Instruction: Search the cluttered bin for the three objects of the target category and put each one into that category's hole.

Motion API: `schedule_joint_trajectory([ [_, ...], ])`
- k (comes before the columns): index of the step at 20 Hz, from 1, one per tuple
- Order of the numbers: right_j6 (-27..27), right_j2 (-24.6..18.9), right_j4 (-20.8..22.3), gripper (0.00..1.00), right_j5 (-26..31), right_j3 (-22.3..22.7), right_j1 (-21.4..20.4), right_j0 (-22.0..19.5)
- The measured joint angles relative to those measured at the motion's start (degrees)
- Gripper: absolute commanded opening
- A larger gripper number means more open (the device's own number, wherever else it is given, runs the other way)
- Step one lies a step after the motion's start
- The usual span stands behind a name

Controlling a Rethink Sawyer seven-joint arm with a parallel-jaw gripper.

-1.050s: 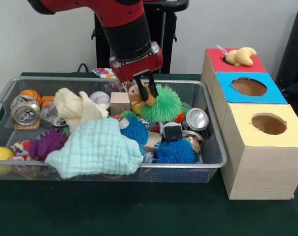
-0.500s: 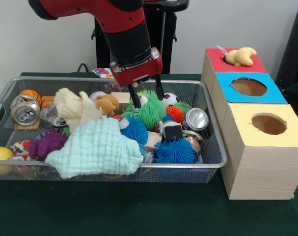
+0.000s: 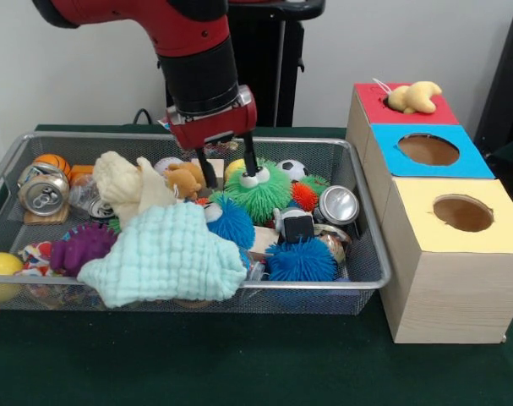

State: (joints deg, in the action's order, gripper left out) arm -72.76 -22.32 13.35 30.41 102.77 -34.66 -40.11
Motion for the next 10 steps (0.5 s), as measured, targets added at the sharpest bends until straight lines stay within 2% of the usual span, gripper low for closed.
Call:
schedule_joint_trajectory([
  [10,0.0,3.4,9.2,1.00,3.7,-5.5,0.1,0.6],
])
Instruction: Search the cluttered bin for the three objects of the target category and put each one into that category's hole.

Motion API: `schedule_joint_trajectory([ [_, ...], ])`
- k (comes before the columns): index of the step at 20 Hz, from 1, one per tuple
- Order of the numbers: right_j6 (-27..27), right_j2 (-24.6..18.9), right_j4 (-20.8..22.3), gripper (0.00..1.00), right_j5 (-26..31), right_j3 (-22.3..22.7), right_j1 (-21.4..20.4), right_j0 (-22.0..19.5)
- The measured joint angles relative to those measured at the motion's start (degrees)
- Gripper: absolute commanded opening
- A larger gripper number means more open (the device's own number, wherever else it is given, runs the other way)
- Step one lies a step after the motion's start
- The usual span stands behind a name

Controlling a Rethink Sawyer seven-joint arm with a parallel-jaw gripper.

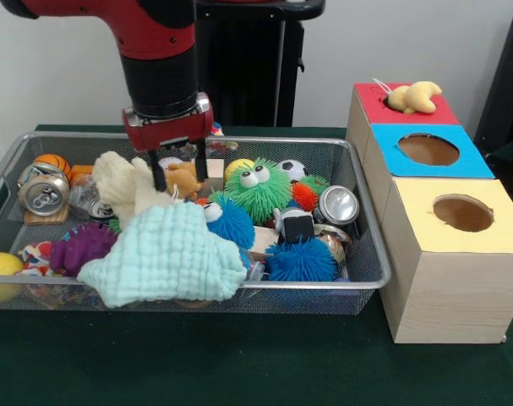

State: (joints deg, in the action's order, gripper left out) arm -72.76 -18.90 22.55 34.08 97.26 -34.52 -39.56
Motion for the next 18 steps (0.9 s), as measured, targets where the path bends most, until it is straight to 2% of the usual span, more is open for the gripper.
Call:
schedule_joint_trajectory([
  [4,0.0,2.4,4.3,1.00,0.6,-2.6,0.6,0.9],
  [8,0.0,4.9,6.0,1.00,1.9,-4.0,0.9,2.4],
  [13,0.0,6.5,5.4,1.00,5.0,-4.0,1.3,3.2],
  [18,0.0,7.1,2.3,1.00,10.3,-3.9,1.5,3.1],
])
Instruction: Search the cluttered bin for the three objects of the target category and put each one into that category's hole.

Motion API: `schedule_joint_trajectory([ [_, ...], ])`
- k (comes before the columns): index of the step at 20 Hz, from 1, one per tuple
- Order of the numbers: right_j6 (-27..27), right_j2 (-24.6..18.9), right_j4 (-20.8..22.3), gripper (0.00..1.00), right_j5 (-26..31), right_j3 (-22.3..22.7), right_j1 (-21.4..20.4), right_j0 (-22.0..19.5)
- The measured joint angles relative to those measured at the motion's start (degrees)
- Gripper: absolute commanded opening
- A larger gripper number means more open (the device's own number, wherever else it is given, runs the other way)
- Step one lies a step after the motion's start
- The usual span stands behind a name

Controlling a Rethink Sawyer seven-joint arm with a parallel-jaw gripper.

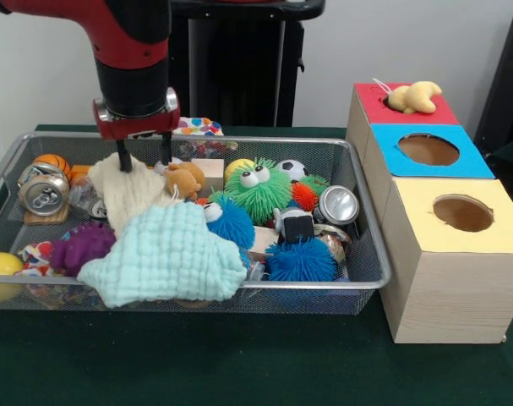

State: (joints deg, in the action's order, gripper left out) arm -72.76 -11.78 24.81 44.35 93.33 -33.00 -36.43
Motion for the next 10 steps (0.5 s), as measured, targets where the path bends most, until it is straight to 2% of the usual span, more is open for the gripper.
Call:
schedule_joint_trajectory([
  [4,0.0,0.0,-4.2,1.00,4.6,0.0,0.0,-0.1],
  [10,0.0,0.0,-8.0,1.00,4.3,0.4,0.5,-0.5],
])
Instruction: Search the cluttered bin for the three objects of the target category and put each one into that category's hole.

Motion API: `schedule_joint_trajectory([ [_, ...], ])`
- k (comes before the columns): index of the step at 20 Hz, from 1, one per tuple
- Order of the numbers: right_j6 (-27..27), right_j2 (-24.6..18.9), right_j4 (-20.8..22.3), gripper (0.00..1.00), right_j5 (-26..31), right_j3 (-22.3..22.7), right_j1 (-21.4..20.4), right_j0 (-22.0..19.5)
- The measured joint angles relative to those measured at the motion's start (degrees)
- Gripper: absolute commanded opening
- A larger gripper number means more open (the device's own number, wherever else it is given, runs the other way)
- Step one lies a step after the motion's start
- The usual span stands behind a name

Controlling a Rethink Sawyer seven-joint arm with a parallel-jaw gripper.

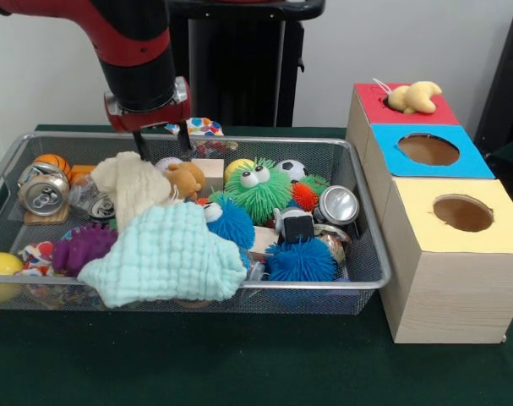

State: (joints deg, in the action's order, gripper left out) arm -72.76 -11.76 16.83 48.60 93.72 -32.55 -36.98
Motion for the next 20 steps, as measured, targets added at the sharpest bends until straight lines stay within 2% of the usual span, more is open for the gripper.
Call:
schedule_joint_trajectory([
  [5,0.0,0.0,-1.1,1.00,-4.3,0.5,1.5,-1.0],
  [12,0.0,0.1,-1.2,1.00,-18.1,0.6,4.7,-1.4],
  [14,0.0,0.1,-1.7,1.00,-19.6,0.6,5.2,-1.4],
  [20,0.0,0.5,-3.9,1.00,-19.4,0.6,5.7,-1.1],
])
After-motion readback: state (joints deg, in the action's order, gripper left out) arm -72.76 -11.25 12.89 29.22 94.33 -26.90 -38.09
